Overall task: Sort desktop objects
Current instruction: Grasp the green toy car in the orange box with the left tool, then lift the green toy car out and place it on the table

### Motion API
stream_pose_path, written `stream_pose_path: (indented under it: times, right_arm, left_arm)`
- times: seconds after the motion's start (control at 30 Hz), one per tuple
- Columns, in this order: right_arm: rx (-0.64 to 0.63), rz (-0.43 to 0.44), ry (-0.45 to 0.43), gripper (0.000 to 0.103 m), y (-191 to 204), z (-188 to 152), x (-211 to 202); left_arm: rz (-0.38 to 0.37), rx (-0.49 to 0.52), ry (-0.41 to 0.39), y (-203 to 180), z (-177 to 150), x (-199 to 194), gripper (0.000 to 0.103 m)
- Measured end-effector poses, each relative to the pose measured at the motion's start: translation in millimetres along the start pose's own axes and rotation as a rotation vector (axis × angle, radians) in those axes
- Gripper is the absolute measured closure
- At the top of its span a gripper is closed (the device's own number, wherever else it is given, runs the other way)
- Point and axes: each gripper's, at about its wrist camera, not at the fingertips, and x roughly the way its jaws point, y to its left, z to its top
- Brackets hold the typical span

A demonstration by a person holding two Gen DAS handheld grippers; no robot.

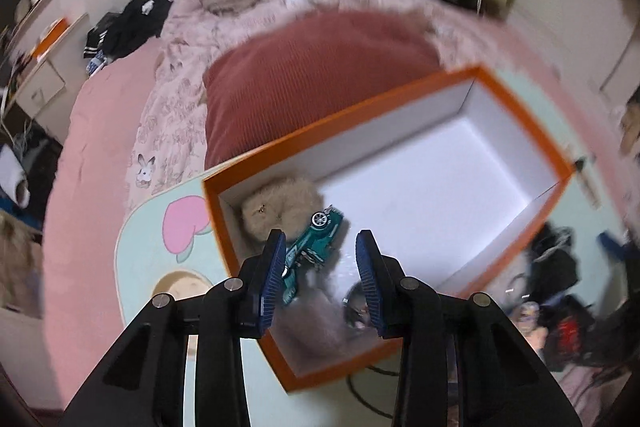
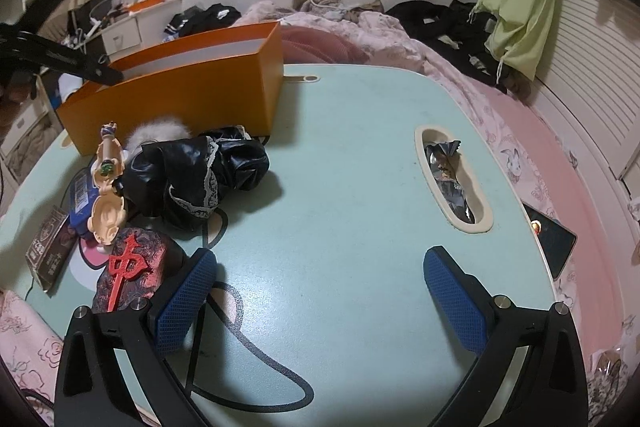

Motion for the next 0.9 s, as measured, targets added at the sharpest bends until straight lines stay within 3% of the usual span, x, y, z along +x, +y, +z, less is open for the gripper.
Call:
stream_pose_path:
  times: [0.1, 0.33, 0.43, 0.5, 0.6, 0.67, 0.77, 0.9]
  right_arm:
    - [0.0, 0.0, 0.0, 0.0, 0.0, 0.0, -0.1]
    - [0.001, 0.001, -0.001, 0.0, 0.2, -0.3, -0.2]
    - [0.0, 0.0, -0.002, 0.0, -0.1, -0.8, -0.9]
    - [0.001, 0.001, -0.001, 0.0, -0.1, -0.6, 0.0]
    - [0.001, 0.001, -0.002, 0.0, -0.7, -0.5, 0.0]
    - [0.004, 0.0, -0.002, 0.0, -0.9, 1.0, -0.2]
    - [0.005, 0.001, -0.002, 0.0, -0.7, 2.2, -1.1]
    - [0.004, 0.0, -0.002, 0.0, -1.3, 2.0, -1.0]
  left_arm:
    - [0.05, 0.054, 0.073, -6.7, 7.2, 16.2, 0.065]
    - [0.05, 0.114, 0.158, -12.7, 14.4, 37.0, 0.068]
    - [0.01, 0.139, 0.199, -17.0, 15.9, 42.3, 0.072]
    - [0.039, 0.151, 0.214, -20.6, 17.5, 44.9, 0.072]
    - [0.087, 0.177, 0.182, -28.8, 15.1, 45.8, 0.072]
    - [0.069, 0.166, 0.16, -26.8, 13.6, 41.9, 0.073]
    - [-0.02, 0.084, 0.111, -15.4, 10.7, 29.3, 0.075]
    - [-0.155, 0.001, -0.019, -7.7, 4.7, -12.6, 0.079]
